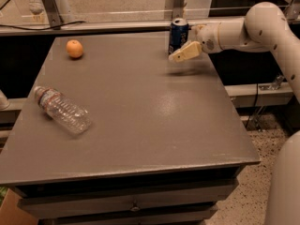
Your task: Move pepsi can near water bottle
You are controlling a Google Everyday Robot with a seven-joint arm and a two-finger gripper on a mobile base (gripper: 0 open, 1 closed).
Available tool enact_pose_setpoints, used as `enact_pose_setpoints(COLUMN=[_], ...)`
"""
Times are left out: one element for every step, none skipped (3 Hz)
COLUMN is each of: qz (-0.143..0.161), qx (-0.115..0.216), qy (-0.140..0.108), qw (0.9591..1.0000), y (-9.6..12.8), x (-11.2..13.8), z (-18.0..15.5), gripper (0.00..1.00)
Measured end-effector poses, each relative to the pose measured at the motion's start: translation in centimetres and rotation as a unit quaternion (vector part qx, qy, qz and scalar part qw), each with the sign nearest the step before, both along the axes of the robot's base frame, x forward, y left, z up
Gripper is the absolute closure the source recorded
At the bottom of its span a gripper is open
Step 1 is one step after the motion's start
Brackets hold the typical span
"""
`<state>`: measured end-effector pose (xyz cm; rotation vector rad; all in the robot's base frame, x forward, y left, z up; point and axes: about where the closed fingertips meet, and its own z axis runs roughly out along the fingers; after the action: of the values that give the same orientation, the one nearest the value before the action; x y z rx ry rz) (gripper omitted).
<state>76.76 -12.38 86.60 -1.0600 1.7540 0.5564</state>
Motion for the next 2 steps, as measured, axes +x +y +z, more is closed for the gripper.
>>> enact_pose_setpoints(qz=[-0.001,-0.004], qx=[0.021,0.035], qy=[0.006,0.004], qw=[0.9998,0.9994], y=[1.56,2.16], x=[1.02,1.54], z=[-0.03,0.75], gripper=[0.18,0.42])
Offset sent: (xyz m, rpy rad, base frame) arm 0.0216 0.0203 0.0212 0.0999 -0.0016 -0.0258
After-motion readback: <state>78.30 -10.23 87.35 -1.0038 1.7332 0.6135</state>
